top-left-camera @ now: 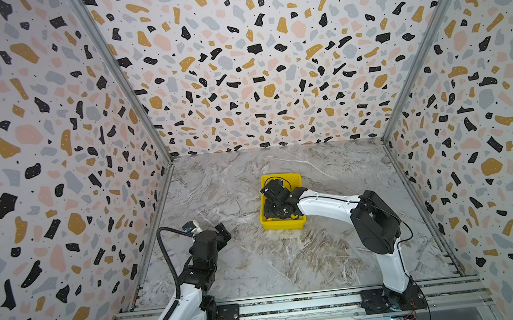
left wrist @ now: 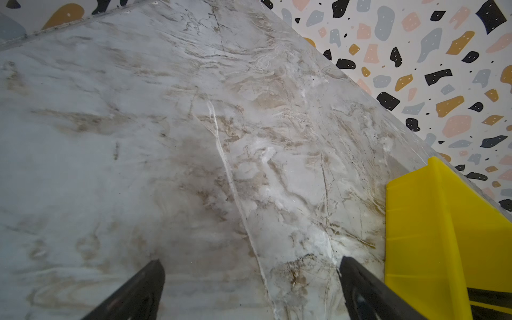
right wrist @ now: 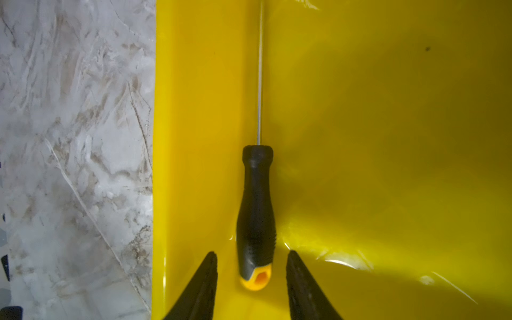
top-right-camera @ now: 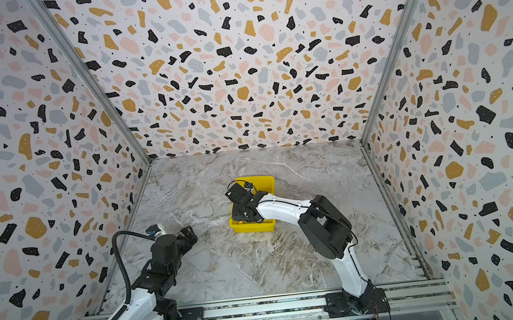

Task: Put the screwdriver in the bin
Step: 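Lower the screwdriver into the yellow bin and open the right gripper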

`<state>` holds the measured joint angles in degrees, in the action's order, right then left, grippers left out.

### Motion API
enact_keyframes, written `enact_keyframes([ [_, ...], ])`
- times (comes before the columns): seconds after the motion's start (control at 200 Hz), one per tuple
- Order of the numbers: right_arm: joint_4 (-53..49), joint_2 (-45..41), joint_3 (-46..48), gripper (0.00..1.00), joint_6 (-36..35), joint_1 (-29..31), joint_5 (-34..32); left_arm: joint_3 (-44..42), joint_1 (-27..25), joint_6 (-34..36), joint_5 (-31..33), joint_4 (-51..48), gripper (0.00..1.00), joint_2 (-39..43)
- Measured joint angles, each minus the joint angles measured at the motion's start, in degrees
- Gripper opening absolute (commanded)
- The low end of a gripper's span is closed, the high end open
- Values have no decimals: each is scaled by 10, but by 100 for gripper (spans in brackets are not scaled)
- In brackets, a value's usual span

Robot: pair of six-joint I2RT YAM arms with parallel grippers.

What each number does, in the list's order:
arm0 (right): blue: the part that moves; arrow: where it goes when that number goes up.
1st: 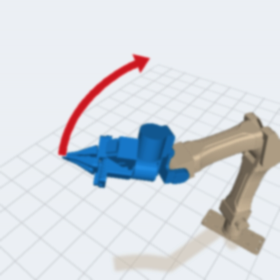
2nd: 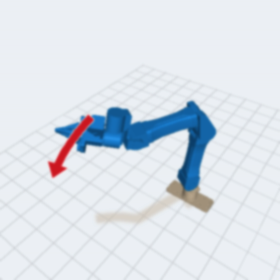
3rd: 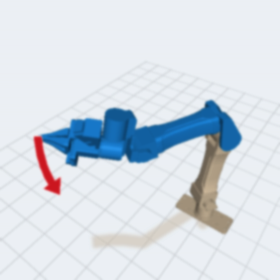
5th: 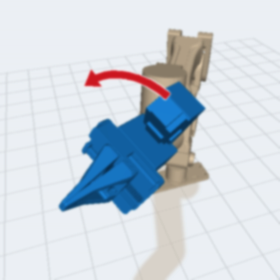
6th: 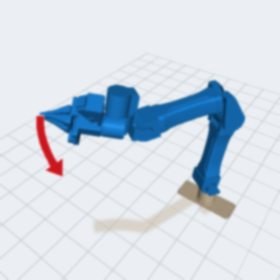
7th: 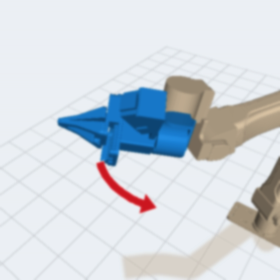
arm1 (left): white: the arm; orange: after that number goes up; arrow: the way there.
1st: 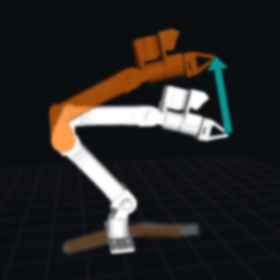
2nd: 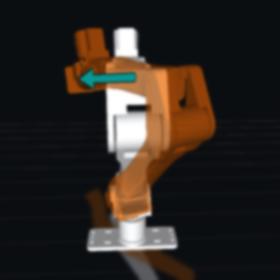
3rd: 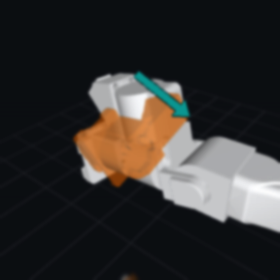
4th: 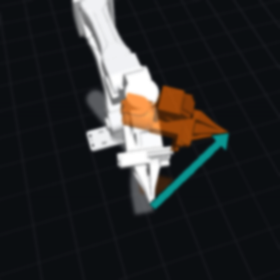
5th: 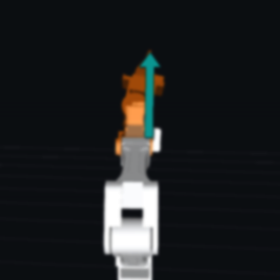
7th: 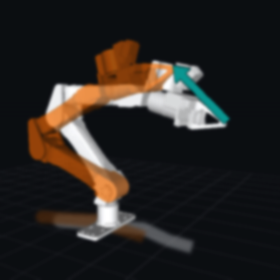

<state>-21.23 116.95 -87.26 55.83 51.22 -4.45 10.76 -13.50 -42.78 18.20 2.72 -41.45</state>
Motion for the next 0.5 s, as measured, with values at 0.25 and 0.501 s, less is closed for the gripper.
enact_keyframes([
  [0.25,-15,-6,0,48,-6,0,-18,0,0,0,0,0,100,0],
  [0.501,-34,-120,30,75,-50,0,-76,0,0,0,0,0,100,0],
])
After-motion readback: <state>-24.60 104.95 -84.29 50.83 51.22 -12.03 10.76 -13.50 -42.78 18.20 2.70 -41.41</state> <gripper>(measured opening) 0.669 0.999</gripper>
